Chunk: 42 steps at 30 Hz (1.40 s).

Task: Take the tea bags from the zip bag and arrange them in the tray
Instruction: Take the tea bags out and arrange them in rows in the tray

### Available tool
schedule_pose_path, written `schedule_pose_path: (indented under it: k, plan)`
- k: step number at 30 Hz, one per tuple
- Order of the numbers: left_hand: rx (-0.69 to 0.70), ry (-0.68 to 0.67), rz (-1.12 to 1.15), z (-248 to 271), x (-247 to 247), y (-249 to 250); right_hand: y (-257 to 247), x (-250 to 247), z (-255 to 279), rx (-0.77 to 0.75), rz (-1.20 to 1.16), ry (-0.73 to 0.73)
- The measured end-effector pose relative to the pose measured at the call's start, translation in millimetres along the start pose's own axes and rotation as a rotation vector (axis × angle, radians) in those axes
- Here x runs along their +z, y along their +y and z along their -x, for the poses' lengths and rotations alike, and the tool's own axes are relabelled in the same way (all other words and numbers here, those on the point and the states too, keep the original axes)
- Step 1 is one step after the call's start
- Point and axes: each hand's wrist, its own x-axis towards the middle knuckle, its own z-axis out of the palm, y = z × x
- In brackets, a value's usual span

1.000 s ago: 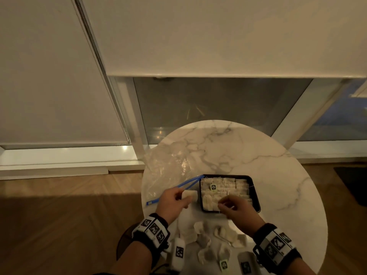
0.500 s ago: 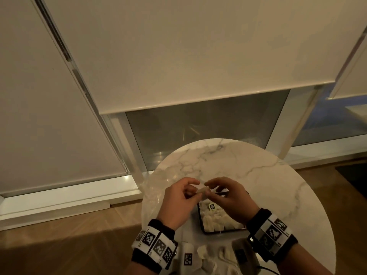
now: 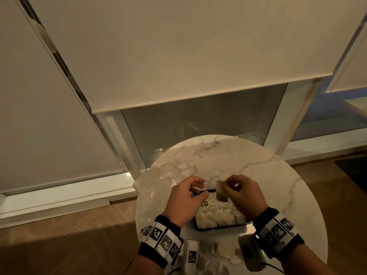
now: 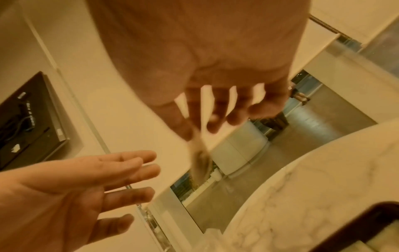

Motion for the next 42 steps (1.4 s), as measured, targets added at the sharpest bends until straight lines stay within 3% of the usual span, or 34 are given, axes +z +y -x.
schedule_pose_path:
  k: [2, 6, 9, 13, 19, 26, 34, 42]
  plan:
    - [-0.021, 0.009, 0.007, 0.0, 3.7, -1.5, 8.3, -3.1, -0.8, 0.120, 0.023, 0.097]
    - [-0.029, 0.005, 0.052, 1.0, 11.4, -0.5, 18.1, -0.2, 3.1, 0.159, -0.100, -0.132]
    - [-0.067, -0.069, 0.134, 2.9, 18.8, 1.2, 13.0, -0.5, 6.0, 0.094, -0.143, -0.169]
    - [-0.065, -0.189, 0.272, 7.1, 31.7, -1.4, 0.6, -5.8, 10.7, 0.079, -0.395, -0.216]
    - [-0.057, -0.138, 0.338, 13.3, 39.8, -3.0, 2.1, -10.4, 14.5, 0.105, -0.478, -0.274]
    - [-0.069, -0.150, 0.379, 17.2, 46.7, -3.2, 10.3, -13.2, 12.6, 0.084, -0.482, -0.175]
    - [-0.029, -0.112, 0.257, 20.4, 53.3, -3.9, 19.7, -13.5, 13.6, 0.102, -0.525, -0.067]
    - [-0.062, -0.048, 0.260, 20.5, 60.0, -8.6, 26.7, -12.4, 14.6, 0.118, -0.554, -0.193]
